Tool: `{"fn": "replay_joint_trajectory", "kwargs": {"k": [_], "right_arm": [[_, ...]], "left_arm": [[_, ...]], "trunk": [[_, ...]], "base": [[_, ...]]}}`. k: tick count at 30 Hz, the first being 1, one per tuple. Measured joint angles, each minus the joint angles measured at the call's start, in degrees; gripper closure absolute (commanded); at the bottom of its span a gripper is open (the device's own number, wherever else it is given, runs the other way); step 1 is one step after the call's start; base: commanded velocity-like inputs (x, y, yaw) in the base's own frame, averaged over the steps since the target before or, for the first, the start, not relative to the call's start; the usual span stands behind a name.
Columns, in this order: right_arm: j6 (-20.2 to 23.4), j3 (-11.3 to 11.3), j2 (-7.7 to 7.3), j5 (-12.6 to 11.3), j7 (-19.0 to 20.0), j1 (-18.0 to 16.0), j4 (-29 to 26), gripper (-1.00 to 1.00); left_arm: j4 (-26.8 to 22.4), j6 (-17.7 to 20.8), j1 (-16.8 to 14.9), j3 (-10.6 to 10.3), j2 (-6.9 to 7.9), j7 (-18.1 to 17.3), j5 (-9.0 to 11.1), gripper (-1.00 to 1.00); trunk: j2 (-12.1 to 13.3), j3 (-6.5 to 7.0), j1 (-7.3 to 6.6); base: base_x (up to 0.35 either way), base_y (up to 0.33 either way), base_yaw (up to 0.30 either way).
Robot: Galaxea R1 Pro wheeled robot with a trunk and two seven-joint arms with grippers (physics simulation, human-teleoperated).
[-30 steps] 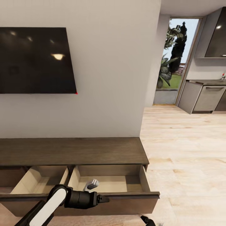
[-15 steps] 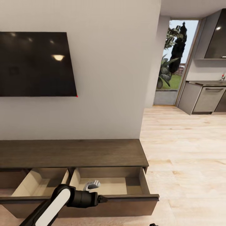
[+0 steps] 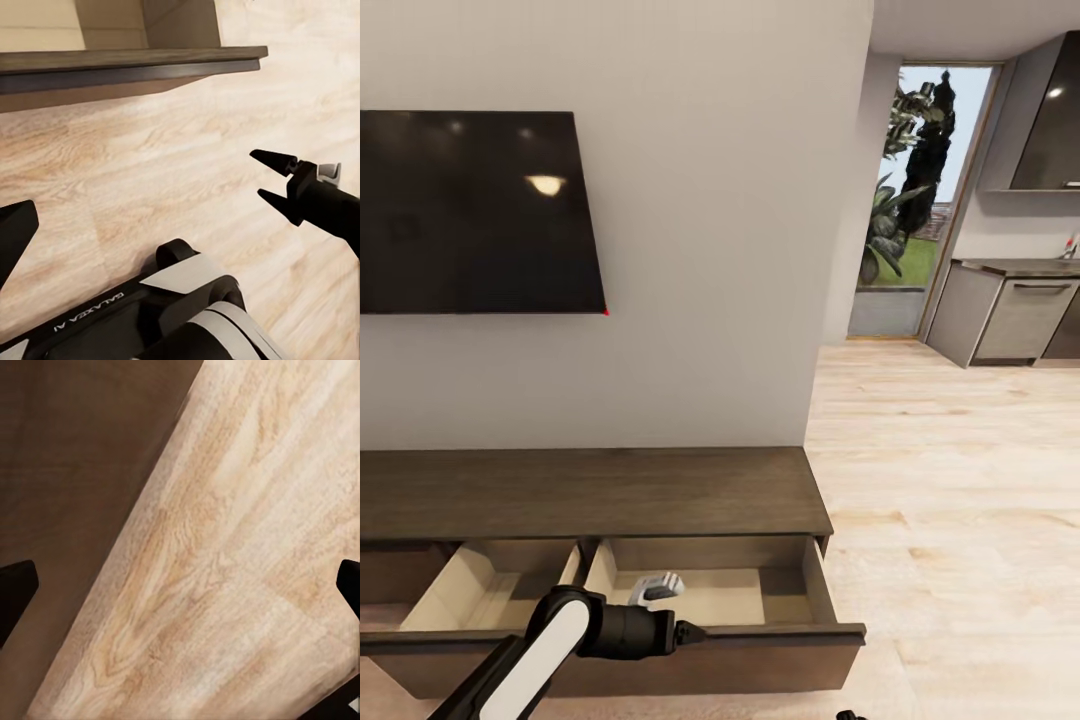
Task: Place each of the two pumpkins and all three candles from the living room inside a cabinet in the living room (use any cabinet), then make sure every cabinet is closed, and position the cauldron so it is next to a table in the living room.
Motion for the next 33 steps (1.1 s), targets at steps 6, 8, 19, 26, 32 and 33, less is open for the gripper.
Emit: {"fn": "replay_joint_trajectory", "kwargs": {"k": [6, 8, 19, 26, 32, 33], "right_arm": [[-0.64, 0.22, 0.11, 0.42, 0.15, 0.00, -0.06, -1.00], [-0.79, 0.28, 0.11, 0.45, 0.22, 0.00, -0.07, -1.00], [-0.98, 0.40, 0.28, 0.47, 0.06, 0.00, -0.08, -1.00], [-0.97, 0.44, 0.36, 0.51, -0.07, 0.00, -0.09, -1.00], [-1.06, 0.56, 0.37, 0.55, -0.31, 0.00, -0.09, -1.00], [-1.06, 0.57, 0.37, 0.55, -0.34, 0.00, -0.09, -1.00]], "left_arm": [[-0.03, 0.02, 0.00, 0.04, 0.01, -0.02, -0.04, -1.00], [-0.03, 0.00, 0.00, 0.02, -0.02, -0.01, -0.09, -1.00], [-0.02, 0.01, 0.00, -0.08, -0.05, 0.08, -0.11, -1.00], [-0.03, 0.02, 0.00, -0.08, -0.08, 0.10, -0.11, -1.00], [-0.03, -0.03, 0.00, -0.09, -0.12, 0.09, -0.11, -1.00], [-0.03, -0.05, 0.00, -0.09, -0.12, 0.09, -0.11, -1.00]], "trunk": [[0.00, 0.00, 0.00], [0.00, 0.00, 0.00], [0.00, 0.00, 0.03], [0.00, 0.00, 0.03], [0.00, 0.00, 0.03], [0.00, 0.00, 0.03]], "base": [[0.000, -0.004, 0.000], [0.000, -0.107, 0.000], [-0.167, -0.223, 0.000], [-0.304, -0.114, 0.000], [-0.318, -0.074, 0.000], [-0.285, -0.178, 0.000]]}}
